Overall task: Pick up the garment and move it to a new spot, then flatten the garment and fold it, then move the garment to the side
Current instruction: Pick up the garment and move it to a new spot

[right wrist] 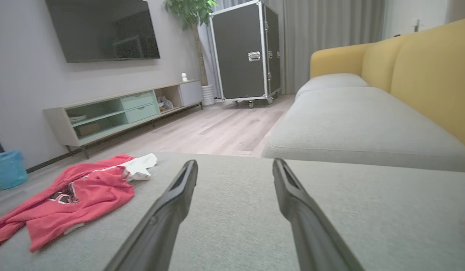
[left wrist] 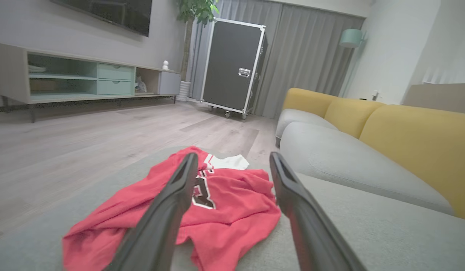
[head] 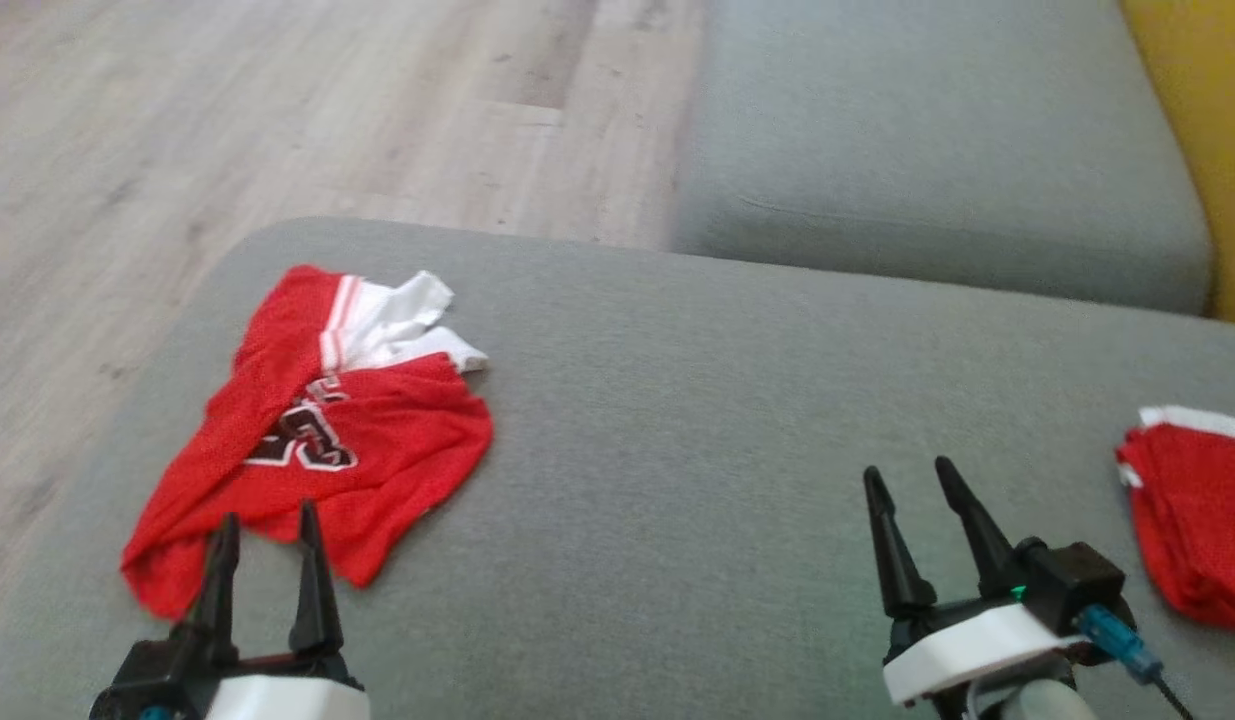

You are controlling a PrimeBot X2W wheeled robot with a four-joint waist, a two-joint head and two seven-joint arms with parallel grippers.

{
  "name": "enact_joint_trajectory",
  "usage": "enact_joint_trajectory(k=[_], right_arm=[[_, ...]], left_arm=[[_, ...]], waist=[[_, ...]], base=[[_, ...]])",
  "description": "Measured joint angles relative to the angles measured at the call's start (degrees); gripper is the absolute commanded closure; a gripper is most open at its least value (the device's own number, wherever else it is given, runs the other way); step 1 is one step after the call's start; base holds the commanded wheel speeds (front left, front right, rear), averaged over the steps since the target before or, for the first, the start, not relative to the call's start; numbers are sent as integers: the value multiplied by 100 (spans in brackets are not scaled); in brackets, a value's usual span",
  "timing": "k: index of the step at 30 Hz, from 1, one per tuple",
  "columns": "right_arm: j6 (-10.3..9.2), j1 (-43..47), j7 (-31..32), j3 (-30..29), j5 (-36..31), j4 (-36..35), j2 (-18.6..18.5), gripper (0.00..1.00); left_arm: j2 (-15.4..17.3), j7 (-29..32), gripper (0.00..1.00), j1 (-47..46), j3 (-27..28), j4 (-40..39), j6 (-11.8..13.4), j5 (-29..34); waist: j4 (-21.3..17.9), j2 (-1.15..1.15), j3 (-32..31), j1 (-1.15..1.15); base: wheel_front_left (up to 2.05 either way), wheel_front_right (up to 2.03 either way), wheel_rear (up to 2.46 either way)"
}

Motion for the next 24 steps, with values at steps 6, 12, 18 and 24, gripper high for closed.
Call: enact_joint_trajectory(k=[6,12,18,24], right_arm=[[0,30,0,241,153,9,1,0],[0,94,0,327,209,25,2,0],[0,87,0,333,208,26,2,0],[0,51,0,232,157,23,2,0]], left_arm=[[8,0,0,53,227,-1,-80,107],[11,0,0,55,374,-10,-134,152],[265,1,0,-101,120,125,-235,354],[944,876,0,-1148,-1002,591,-285,303]], waist=[[396,0,-113,0],[528,0,-105,0],[443,0,52,0],[269,0,295,1]], base=[[0,0,0],[0,0,0],[0,0,0],[0,0,0]])
